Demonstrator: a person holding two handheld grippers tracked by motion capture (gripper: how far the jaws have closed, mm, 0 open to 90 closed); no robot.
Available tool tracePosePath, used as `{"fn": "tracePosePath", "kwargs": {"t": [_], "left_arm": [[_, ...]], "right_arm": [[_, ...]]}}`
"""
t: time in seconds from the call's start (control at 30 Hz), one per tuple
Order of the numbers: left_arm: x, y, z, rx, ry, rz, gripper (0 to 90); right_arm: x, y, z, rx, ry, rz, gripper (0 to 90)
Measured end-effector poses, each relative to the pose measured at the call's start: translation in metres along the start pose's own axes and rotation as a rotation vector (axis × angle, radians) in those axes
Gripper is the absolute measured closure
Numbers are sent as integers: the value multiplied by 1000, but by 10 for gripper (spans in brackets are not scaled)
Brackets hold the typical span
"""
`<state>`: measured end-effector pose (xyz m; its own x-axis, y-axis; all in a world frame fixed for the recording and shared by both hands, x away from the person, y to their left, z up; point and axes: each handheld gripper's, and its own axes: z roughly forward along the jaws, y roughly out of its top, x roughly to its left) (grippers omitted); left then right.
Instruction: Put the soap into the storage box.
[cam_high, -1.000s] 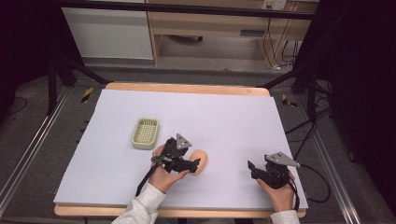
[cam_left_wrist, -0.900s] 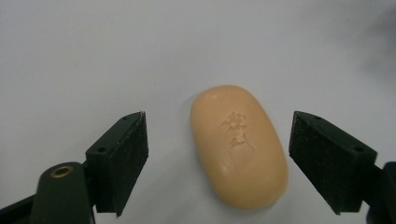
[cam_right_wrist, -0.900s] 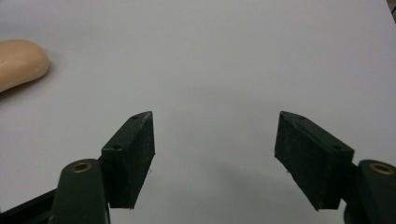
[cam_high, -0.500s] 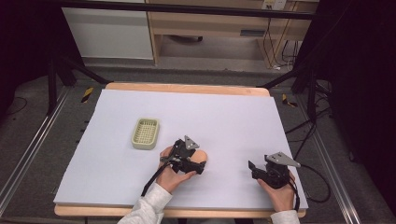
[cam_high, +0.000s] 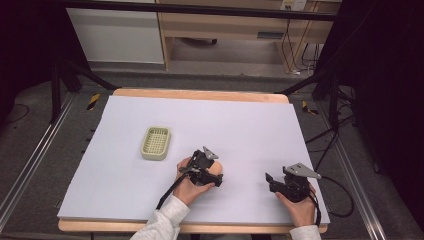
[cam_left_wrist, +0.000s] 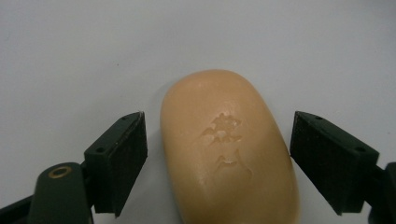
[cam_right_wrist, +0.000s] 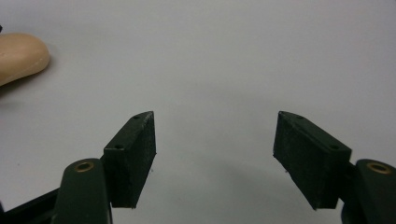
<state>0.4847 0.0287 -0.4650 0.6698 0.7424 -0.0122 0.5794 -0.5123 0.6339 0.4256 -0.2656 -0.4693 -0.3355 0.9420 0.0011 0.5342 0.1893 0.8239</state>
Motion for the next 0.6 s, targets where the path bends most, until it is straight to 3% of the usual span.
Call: {"fn": "tracePosePath", "kwargs": {"t": [0.27, 0.6], "left_arm": [[-1, -1, 7, 35, 0, 0, 214], [-2, -1, 6, 35, 13, -6, 265]], "right_arm": [[-1, -1, 1, 0, 0, -13, 298], [0, -1, 1, 5, 2, -14, 303]]}}
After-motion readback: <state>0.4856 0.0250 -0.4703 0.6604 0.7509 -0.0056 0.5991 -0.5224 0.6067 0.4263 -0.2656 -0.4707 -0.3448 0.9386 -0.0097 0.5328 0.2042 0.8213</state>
